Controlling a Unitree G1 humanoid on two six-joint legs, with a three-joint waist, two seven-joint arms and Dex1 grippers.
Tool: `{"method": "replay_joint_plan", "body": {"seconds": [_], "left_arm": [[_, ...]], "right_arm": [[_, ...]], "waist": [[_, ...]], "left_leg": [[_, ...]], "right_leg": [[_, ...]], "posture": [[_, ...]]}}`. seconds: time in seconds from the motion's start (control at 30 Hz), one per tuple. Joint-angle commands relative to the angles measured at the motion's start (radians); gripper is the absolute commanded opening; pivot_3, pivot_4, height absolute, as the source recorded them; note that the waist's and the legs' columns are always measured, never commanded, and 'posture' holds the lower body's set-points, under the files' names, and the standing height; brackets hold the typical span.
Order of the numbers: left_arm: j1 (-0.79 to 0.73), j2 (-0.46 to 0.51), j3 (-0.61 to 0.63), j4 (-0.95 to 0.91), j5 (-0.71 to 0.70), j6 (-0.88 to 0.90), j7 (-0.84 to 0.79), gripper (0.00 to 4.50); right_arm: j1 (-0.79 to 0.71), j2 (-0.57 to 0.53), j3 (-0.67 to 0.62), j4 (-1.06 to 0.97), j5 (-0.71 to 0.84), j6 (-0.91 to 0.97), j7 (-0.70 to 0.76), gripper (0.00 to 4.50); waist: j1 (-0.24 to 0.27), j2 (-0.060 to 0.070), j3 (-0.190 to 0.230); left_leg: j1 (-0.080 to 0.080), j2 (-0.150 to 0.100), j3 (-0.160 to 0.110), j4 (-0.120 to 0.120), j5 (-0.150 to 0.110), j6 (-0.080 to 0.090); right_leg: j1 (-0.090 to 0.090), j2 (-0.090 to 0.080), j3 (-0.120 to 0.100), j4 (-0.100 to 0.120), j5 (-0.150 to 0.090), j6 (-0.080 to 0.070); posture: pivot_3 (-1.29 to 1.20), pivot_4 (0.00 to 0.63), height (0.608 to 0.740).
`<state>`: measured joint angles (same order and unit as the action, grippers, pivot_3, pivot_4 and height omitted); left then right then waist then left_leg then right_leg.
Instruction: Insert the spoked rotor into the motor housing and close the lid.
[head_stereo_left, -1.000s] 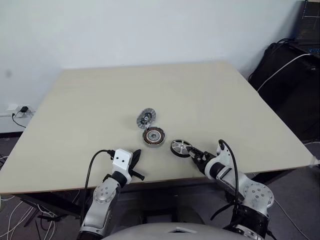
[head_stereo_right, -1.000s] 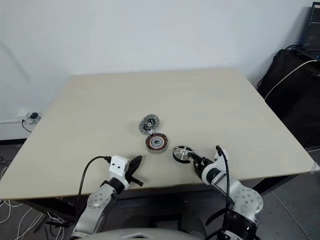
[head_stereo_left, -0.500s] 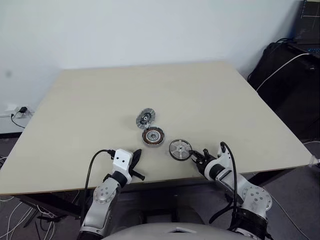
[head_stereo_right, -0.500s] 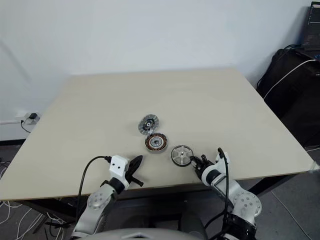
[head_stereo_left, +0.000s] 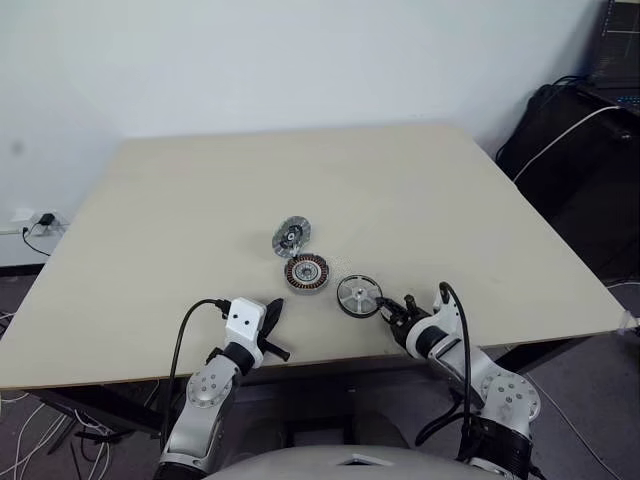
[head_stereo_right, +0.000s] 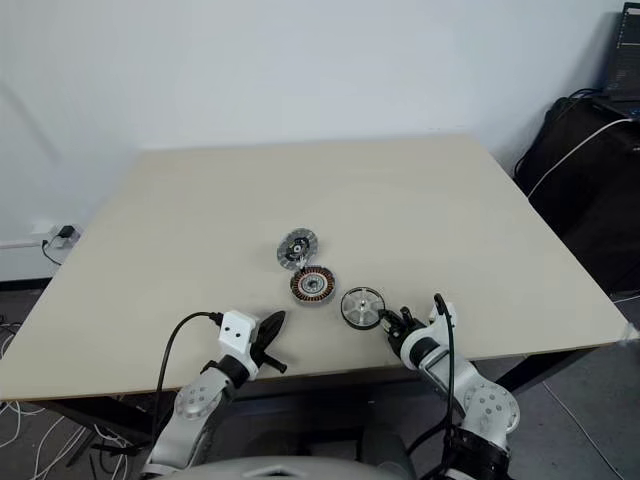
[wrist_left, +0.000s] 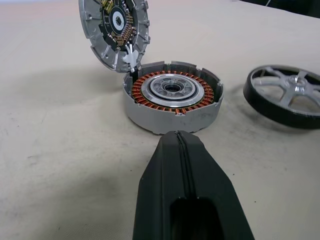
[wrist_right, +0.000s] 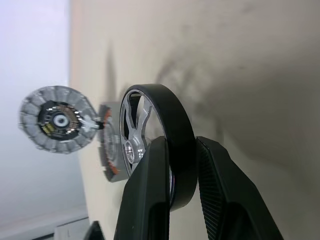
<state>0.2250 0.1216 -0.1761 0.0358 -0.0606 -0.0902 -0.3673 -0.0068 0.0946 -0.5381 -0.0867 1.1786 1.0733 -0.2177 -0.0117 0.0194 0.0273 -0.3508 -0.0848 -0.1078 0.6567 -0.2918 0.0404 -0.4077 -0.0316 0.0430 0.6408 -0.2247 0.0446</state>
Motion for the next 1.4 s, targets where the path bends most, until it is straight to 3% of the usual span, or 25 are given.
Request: {"method": "replay_joint_plan", "body": {"seconds": [0.03,0.8,1.4], "left_arm": [[-0.01,0.001,-0.003,-0.036,-0.002,-0.005,0.0,0.0],[0.002,0.005,-0.005,-0.048,0.004,0.001,0.016,0.0],[-0.006,0.008,-0.005,-0.045,0.006,0.001,0.02,0.0]], "right_arm": [[-0.037,0.03,0.039,-0.061,0.052,-0.038,0.001,0.47],[-0.291,0.05,0.225,0.217,-0.084,-0.179,0.05,0.47],[-0.319,0.077,0.254,0.332,-0.173,-0.178,0.113,0.47]], "waist": [[0.0,0.0,0.0],[0.0,0.0,0.0],[-0.001,0.001,0.0]], "left_leg": [[0.0,0.0,0.0,0.0,0.0,0.0],[0.0,0.0,0.0,0.0,0.0,0.0],[0.0,0.0,0.0,0.0,0.0,0.0]], "right_leg": [[0.0,0.0,0.0,0.0,0.0,0.0],[0.0,0.001,0.001,0.001,0.001,-0.001],[0.0,0.001,0.001,0.001,0.001,-0.001]], "posture": [[0.0,0.0,0.74],[0.0,0.0,0.74],[0.0,0.0,0.74]]}}
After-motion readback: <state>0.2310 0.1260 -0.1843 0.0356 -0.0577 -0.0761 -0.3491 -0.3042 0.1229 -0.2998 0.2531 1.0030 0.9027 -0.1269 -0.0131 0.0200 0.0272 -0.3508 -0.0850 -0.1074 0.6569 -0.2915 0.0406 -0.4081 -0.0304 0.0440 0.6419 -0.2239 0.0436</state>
